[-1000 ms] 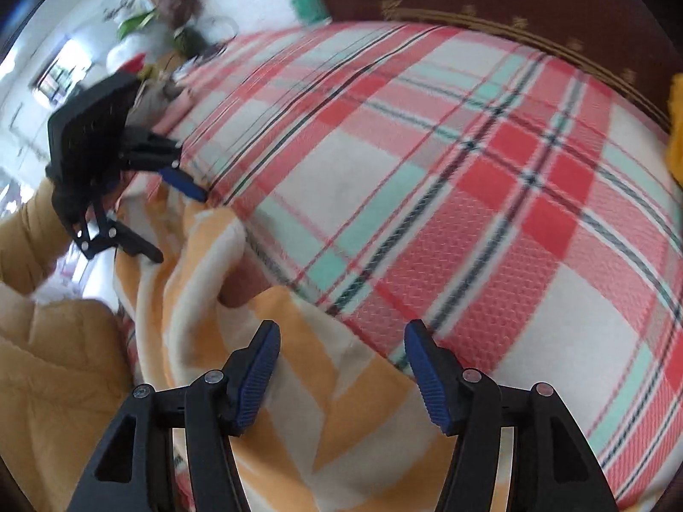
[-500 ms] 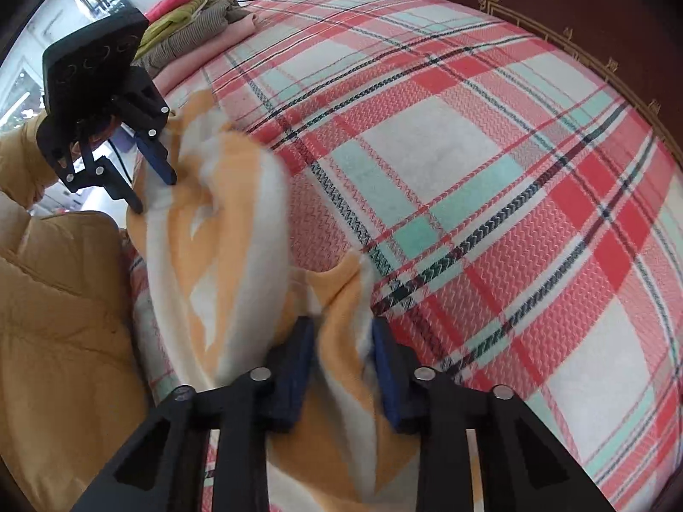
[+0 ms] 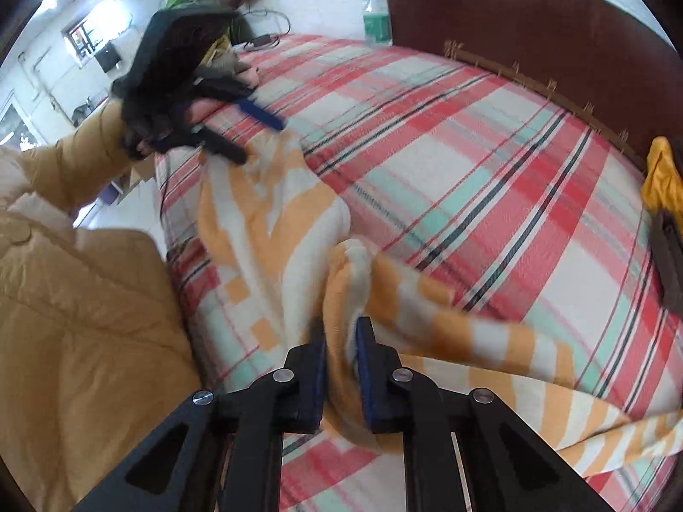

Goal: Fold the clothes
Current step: 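Lift the striped garment up with both grippers to shake it out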

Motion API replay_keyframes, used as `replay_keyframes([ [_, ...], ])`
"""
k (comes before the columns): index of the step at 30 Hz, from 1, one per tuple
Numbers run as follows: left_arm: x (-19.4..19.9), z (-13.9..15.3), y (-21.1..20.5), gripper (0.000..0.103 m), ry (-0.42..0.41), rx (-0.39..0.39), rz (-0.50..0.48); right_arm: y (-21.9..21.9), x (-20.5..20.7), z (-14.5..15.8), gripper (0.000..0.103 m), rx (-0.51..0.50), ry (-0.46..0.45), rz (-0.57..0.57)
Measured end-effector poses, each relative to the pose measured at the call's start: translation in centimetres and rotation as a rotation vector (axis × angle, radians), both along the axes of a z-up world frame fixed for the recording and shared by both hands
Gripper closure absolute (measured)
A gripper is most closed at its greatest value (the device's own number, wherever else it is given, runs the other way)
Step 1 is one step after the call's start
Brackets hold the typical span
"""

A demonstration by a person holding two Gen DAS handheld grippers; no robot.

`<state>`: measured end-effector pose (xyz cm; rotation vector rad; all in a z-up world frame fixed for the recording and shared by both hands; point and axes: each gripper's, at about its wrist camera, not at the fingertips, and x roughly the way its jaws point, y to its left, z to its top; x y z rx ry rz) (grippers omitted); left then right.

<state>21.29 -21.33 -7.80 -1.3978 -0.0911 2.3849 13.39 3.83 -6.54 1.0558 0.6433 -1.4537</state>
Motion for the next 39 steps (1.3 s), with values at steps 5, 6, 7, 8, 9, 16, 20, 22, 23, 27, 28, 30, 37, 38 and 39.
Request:
replay_keyframes([
  [5,-1.7,-2.8,-2.2,0.028,-0.108,-0.009,0.013,0.3,1.5,-1.9,0.087,0.052,-0.022,0.026],
  [6,-1.0,-3.0,-2.5,0.028,-0.124,0.002,0.002,0.4,1.5,-2.0,0.085,0.049,-0.018,0.026],
  [7,-0.7,-3.2,-2.6,0.028,-0.132,0.005,-0.008,0.4,1.3,-2.0,0.079,0.041,-0.021,0.024],
  [8,-0.4,-3.5,-2.5,0.028,-0.141,0.008,-0.019,0.3,1.0,-2.1,0.076,0.033,-0.031,0.021],
  [9,0.0,-3.7,-2.5,0.028,-0.154,0.013,-0.03,0.2,0.7,-2.2,0.073,0.024,-0.042,0.018],
  [16,3.2,-4.2,-2.4,0.029,-0.182,0.038,-0.01,-0.6,0.7,-3.5,0.078,-0.03,-0.112,-0.014],
  [20,4.6,-3.3,-2.6,0.069,-0.133,0.067,0.041,0.1,0.9,-1.3,0.094,-0.104,-0.09,-0.091],
  [22,5.4,-2.6,-2.5,0.076,-0.1,0.057,0.068,0.4,1.1,0.4,0.094,-0.16,-0.069,-0.118],
  [23,5.8,-1.9,-2.5,0.086,-0.076,0.061,0.086,0.6,1.1,1.6,0.095,-0.199,-0.057,-0.132],
  [27,7.2,1.8,-3.2,0.088,0.054,0.096,0.146,1.1,1.1,6.2,0.095,-0.359,-0.015,-0.185],
  [28,7.5,2.7,-3.4,0.088,0.089,0.107,0.161,1.1,1.0,7.3,0.095,-0.4,-0.008,-0.194],
  [30,8.4,4.9,-3.8,0.088,0.162,0.136,0.18,1.0,0.8,9.6,0.095,-0.473,0.013,-0.211],
  [37,12.0,9.1,-4.6,0.07,0.346,0.267,0.133,0.9,1.0,16.5,0.095,-0.688,0.085,-0.223],
  [38,12.4,8.5,-4.8,0.03,0.337,0.275,0.135,0.9,1.3,17.1,0.095,-0.7,0.1,-0.221],
  [39,12.6,8.0,-4.8,0.0,0.327,0.266,0.149,0.8,1.6,17.4,0.095,-0.703,0.101,-0.216],
])
